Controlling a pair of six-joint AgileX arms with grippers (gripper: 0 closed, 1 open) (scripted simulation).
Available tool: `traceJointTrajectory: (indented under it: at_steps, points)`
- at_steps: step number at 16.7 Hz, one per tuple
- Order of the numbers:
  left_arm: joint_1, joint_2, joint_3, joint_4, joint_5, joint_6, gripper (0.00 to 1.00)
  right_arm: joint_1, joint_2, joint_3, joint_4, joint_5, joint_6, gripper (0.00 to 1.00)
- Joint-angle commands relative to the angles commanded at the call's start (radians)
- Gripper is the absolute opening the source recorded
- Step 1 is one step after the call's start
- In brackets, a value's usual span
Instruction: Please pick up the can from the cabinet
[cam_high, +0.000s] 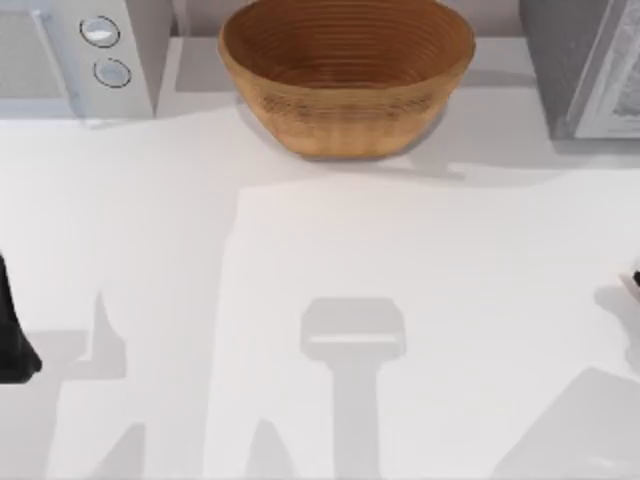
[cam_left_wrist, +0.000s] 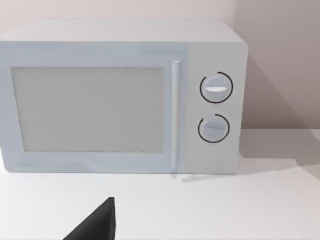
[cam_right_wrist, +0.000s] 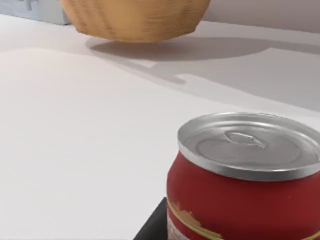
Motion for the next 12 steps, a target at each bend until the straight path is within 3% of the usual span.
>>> traceJointTrajectory:
  at_steps: [4,8,12]
  points:
    - [0.000,0.000,0.000,0.000,0.000,0.000,1.00,0.067,-0.106,-0.053,0.015,0.069,0.030,0.00]
    - [0.000,0.000,0.000,0.000,0.000,0.000,1.00,0.072,-0.113,-0.056,0.016,0.073,0.031,0.00]
    - [0.000,0.000,0.000,0.000,0.000,0.000,1.00,0.072,-0.113,-0.056,0.016,0.073,0.031,0.30]
